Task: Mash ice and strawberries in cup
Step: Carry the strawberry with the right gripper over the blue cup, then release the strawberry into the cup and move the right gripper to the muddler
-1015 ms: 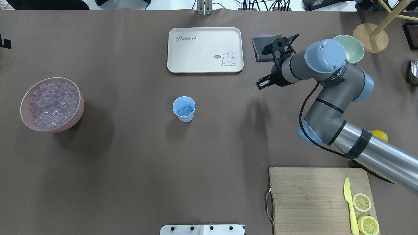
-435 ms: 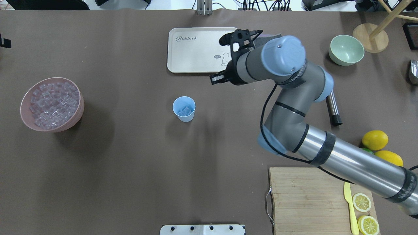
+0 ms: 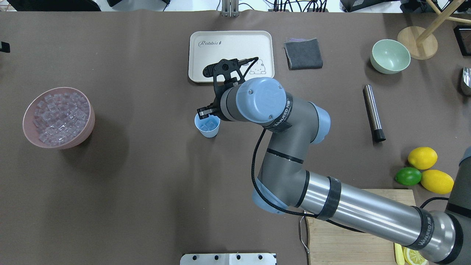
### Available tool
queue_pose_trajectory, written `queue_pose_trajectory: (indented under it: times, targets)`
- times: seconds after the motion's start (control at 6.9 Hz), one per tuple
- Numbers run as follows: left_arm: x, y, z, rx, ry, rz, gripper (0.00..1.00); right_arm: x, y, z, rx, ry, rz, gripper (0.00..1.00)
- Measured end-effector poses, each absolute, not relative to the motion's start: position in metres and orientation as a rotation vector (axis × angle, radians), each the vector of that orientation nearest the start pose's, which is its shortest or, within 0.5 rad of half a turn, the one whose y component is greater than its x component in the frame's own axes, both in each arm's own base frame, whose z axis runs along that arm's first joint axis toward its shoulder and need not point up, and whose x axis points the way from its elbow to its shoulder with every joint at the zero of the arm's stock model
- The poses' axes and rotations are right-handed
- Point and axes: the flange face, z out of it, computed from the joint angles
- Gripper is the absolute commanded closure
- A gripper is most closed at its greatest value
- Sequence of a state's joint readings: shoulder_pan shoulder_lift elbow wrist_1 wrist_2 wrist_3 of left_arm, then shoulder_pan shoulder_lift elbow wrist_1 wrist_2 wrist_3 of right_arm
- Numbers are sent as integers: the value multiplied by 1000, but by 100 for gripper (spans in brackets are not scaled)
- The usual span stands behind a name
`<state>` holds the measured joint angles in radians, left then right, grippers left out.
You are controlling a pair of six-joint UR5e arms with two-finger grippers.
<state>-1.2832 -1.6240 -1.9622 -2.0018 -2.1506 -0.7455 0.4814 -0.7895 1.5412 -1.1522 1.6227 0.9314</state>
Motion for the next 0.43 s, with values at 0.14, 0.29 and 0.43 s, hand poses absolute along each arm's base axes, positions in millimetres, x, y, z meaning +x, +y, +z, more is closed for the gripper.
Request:
queue_pose_trajectory:
  times: [0.14, 0.29, 0.43]
  targets:
    - [67, -506, 396, 470, 889, -167, 2, -588, -436, 143, 588, -1002, -174, 100]
    - [66, -505, 397, 468, 888, -168, 2, -597, -430, 141, 595, -993, -175, 100]
    - [65, -505, 397, 469, 888, -170, 2, -603, -425, 140, 597, -991, -178, 18]
